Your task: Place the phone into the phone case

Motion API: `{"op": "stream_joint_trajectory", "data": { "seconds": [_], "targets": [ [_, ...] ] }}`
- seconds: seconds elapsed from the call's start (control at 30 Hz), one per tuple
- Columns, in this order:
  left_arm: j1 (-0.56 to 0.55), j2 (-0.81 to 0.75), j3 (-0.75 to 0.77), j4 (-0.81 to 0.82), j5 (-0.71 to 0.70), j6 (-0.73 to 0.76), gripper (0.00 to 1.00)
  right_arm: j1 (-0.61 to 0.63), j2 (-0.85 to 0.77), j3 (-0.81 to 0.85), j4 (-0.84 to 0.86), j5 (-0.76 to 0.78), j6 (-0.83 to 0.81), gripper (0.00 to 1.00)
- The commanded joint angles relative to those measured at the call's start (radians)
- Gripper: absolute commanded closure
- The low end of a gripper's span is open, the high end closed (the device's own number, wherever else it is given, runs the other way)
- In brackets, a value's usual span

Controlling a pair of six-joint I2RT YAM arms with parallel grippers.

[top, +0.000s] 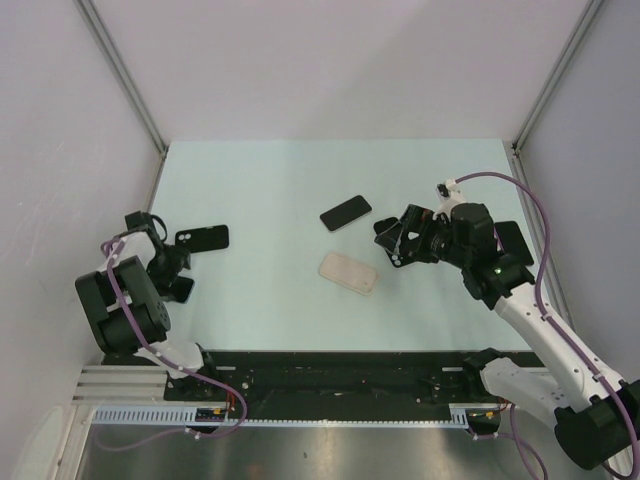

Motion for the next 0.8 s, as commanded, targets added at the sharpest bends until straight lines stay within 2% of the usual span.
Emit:
{"op": "stream_joint_trajectory", "data": {
  "seconds": [0.0, 0.57, 0.77],
  "targets": [
    [0.004, 0.015, 0.003, 0.025, 0.001, 0.000, 0.05, -0.008, -0.021, 0.006, 0.019, 0.007, -0.033, 0.02],
    [0.011, -0.024, 0.043, -0.106, -0.102, 0.012, 0.04, -0.028, -0.014, 0.006, 0.017, 0.008, -0.056, 0.02],
    [0.030, -0.022, 0.035, -0.083, -0.074, 0.026, 0.04, -0.029, -0.017, 0.006, 0.022, -0.001, -0.052, 0.02]
  ]
}}
